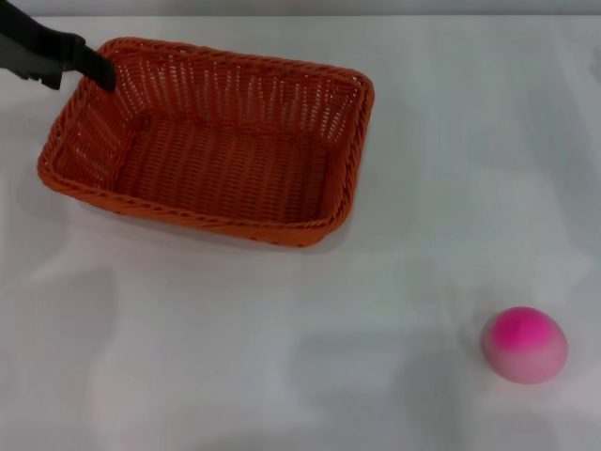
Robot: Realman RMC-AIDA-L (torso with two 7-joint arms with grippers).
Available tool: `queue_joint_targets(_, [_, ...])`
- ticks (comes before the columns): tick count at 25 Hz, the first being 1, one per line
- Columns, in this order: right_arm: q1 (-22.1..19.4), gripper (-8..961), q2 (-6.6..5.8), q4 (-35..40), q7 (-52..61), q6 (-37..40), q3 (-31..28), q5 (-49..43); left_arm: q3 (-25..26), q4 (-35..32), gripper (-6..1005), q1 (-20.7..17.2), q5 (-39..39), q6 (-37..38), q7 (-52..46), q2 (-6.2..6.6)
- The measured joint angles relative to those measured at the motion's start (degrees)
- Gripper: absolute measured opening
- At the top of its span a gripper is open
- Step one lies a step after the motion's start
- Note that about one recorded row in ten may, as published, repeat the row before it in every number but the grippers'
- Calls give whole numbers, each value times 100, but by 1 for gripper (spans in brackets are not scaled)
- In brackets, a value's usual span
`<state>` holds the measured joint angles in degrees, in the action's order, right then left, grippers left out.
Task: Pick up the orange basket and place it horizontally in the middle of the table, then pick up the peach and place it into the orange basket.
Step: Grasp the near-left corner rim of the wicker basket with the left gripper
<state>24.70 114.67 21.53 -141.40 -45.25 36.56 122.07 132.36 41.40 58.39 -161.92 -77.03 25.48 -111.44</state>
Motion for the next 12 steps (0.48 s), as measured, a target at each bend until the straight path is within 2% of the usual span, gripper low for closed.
queue_joint_targets(12, [0,857,-15,0,3,-13,58,0,3,-74,775,-188,9,21,-7,-151])
